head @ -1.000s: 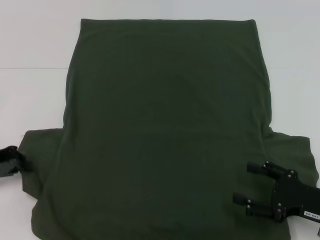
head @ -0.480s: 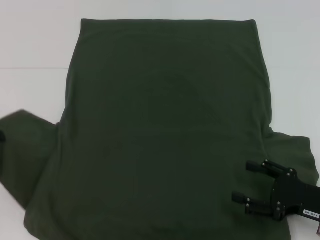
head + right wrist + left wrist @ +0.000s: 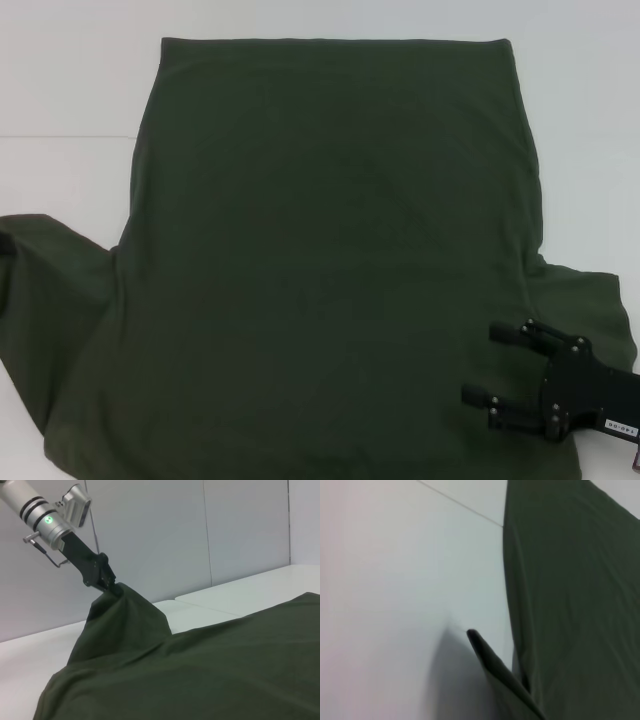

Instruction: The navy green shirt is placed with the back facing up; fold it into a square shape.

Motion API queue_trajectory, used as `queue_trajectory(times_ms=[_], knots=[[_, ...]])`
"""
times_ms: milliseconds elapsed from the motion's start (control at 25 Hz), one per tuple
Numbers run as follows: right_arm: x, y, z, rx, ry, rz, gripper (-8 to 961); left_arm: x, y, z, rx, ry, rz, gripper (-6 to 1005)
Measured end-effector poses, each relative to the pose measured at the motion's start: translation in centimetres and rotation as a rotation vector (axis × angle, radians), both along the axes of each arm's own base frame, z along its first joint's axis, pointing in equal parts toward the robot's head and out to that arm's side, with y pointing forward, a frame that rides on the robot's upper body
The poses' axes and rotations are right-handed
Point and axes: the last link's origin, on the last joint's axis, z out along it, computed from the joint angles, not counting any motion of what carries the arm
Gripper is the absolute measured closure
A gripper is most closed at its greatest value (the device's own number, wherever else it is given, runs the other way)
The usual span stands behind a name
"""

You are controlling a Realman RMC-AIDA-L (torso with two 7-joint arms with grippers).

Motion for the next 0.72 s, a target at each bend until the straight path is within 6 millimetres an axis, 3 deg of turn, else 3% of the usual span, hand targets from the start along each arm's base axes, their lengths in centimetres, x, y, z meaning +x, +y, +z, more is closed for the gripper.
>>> queue_trajectory(times_ms=[360, 720], knots=[[0.0, 0.0, 0.0, 0.0, 0.0, 0.002, 35, 1.5, 0.5, 1.0, -0.006, -0.008, -0.031, 932], [-0.1, 0.1, 0.0, -0.001, 0.002, 0.003, 35, 3.6, 1.3, -1.7, -0.063, -0.054, -0.069, 921]])
